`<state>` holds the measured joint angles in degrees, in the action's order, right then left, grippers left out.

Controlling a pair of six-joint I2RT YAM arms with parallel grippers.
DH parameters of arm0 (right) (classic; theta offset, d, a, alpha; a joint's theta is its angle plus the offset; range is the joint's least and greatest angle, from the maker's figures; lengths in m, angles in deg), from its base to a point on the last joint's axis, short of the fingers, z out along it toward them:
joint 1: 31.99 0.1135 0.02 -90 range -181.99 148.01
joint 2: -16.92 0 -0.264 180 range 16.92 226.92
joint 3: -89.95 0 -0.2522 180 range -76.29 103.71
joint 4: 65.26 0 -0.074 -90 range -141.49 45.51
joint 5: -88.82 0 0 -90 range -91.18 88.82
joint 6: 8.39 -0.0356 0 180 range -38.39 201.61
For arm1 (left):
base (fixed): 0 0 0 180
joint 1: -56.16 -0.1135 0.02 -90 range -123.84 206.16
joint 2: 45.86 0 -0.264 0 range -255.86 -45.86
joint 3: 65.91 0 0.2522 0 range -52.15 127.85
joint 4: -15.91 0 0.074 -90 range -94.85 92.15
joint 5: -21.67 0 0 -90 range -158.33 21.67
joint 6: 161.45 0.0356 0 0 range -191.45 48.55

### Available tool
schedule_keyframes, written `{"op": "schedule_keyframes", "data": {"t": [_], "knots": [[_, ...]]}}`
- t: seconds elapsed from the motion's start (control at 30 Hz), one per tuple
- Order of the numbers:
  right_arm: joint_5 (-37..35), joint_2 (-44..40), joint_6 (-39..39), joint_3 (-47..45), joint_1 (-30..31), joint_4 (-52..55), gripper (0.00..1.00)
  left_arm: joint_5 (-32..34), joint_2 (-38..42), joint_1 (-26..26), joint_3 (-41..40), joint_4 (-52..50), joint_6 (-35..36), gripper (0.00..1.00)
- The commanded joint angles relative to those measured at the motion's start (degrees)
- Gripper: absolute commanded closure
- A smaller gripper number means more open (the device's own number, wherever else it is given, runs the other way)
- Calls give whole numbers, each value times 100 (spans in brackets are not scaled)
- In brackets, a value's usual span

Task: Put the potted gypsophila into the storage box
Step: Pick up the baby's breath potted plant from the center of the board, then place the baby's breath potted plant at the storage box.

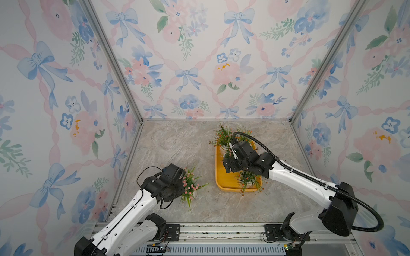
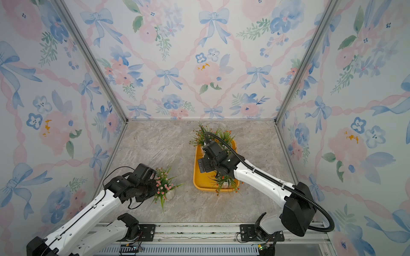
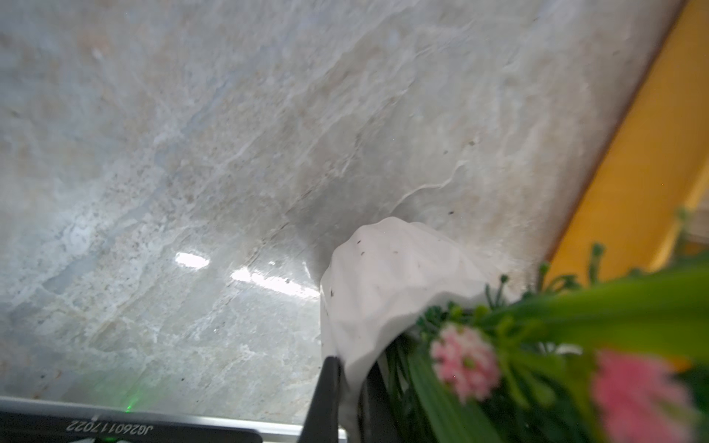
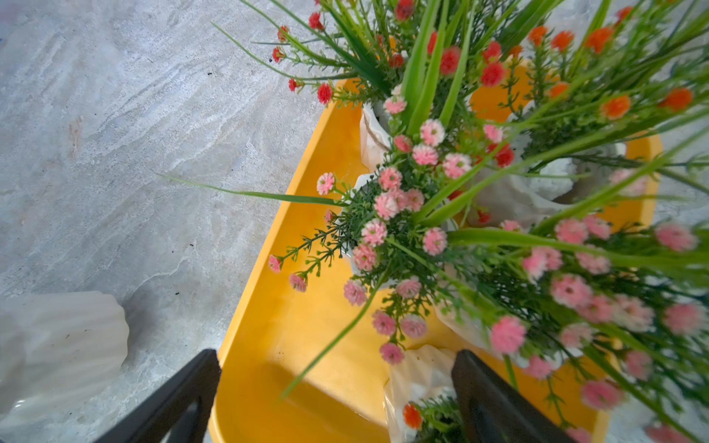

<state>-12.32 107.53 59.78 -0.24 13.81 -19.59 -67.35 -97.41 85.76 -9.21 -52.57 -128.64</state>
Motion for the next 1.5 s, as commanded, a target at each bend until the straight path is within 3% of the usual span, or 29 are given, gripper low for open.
{"op": "schedule_keyframes", "data": {"t": [0.0,0.3,0.57,0.97,1.47], "knots": [[-106,-193,-13,-95,-62,49,3,-97,-218,86,660,261,280,100],[-308,-715,-41,-408,-317,165,3,161,-1523,975,2170,334,554,100],[-368,-1417,-32,-862,-684,247,3,167,-2583,1662,2851,716,733,100],[-397,-2072,123,-1109,-946,479,3,45,-3856,2044,3743,1181,1028,100],[-277,-2913,336,-1504,-1927,808,3,356,-4892,2163,3683,1437,1147,100]]}}
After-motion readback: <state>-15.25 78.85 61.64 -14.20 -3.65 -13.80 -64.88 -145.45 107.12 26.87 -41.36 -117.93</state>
